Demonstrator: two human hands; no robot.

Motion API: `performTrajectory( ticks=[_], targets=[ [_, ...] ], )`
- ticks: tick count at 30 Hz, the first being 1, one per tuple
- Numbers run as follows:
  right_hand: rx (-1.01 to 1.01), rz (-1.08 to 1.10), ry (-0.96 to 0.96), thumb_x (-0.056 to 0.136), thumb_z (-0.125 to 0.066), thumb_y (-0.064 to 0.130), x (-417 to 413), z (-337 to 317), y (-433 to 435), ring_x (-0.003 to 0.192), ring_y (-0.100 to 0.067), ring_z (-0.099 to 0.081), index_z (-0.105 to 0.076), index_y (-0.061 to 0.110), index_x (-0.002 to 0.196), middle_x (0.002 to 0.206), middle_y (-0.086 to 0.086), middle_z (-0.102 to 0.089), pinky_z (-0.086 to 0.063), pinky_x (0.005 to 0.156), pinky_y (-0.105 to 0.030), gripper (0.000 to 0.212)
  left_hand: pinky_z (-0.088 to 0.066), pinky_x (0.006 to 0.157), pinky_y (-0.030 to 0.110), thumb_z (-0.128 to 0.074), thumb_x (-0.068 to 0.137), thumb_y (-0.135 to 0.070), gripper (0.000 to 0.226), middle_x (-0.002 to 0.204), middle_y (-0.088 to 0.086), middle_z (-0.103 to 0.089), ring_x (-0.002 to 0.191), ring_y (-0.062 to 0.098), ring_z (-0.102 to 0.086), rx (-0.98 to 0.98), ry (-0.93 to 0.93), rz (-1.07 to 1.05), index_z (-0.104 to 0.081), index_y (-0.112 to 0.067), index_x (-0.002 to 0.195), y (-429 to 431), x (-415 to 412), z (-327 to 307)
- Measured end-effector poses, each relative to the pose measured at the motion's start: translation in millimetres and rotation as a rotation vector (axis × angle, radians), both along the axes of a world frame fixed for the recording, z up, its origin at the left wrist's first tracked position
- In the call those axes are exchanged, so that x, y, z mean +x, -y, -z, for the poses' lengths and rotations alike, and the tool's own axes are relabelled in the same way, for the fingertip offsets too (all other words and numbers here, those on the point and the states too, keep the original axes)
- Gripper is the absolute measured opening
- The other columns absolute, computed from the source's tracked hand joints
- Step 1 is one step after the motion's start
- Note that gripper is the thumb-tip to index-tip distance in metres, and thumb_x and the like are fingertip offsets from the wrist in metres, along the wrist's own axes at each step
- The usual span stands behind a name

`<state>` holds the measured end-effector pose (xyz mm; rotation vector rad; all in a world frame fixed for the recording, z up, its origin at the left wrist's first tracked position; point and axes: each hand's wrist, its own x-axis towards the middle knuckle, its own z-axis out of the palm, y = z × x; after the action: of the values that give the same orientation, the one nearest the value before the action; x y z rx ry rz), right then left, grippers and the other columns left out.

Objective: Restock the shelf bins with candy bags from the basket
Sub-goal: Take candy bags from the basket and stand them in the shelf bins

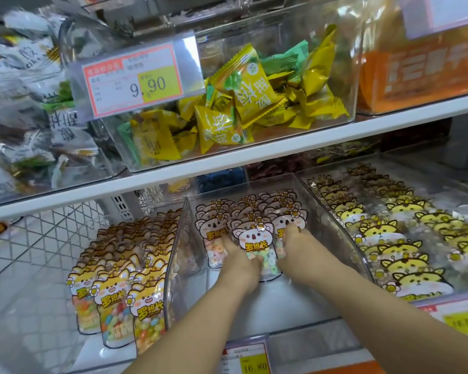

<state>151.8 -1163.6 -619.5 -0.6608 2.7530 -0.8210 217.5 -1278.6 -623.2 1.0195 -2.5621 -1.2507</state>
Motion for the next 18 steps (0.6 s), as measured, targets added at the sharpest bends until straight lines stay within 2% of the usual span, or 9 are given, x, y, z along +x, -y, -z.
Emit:
performTrajectory(
  ticks=[5,9,11,14,18],
  targets=[
    [-0.024,-0.011,-0.02,0.088,-0.06,0.015,6,-11,-8,0.097,-0.03,-0.058,-0.039,0.016,0.108,0.118,-0.011,-0.047,-0.053,0.085,-0.04,0.029,-0.035,0.11,0.035,-0.055,0.102,-0.021,0.089,0.157,0.012,-0.037,0.138,0.032,-0.043,0.01,0.018,-0.006,0.014,-0.013,0.157,-1,6,-11],
    [-0.077,-0.041,-0.054,0.088,-0.065,0.021,27,-28,-22,0.097,-0.027,-0.059,-0.042,0.016,0.114,0.113,-0.007,-0.051,-0.053,0.081,-0.037,0.035,-0.031,0.112,0.031,-0.059,0.1,-0.02,0.089,0.161,0.007,-0.032,0.143,0.028,-0.037,-0.004,-0.043,0.065,0.009,-0.013,0.158,-9,29,-22],
    [-0.105,-0.063,-0.096,0.088,-0.066,0.024,44,-37,-31,0.098,-0.025,-0.059,-0.044,0.017,0.117,0.108,-0.004,-0.055,-0.051,0.082,-0.035,0.036,-0.031,0.113,0.03,-0.061,0.099,-0.022,0.081,0.159,0.006,-0.035,0.143,0.025,-0.038,-0.063,-0.101,0.092,-0.007,-0.013,0.159,-14,46,-28],
    [-0.213,-0.132,-0.172,0.087,-0.068,0.027,72,-41,-49,0.094,-0.018,-0.06,-0.049,0.022,0.122,0.098,0.005,-0.058,-0.052,0.082,-0.034,0.04,-0.039,0.111,0.034,-0.064,0.096,-0.02,0.065,0.149,0.005,-0.049,0.133,0.023,-0.049,-0.161,-0.241,0.098,-0.031,-0.016,0.152,-25,79,-37],
    [-0.376,-0.198,-0.248,0.09,-0.069,0.022,114,-35,-78,0.092,-0.007,-0.058,-0.056,0.026,0.12,0.096,0.01,-0.06,-0.046,0.079,-0.026,0.033,-0.048,0.097,0.031,-0.058,0.099,-0.018,0.049,0.127,-0.005,-0.059,0.11,0.012,-0.061,-0.248,-0.443,0.188,-0.042,-0.025,0.145,-44,137,-48]
  ],
)
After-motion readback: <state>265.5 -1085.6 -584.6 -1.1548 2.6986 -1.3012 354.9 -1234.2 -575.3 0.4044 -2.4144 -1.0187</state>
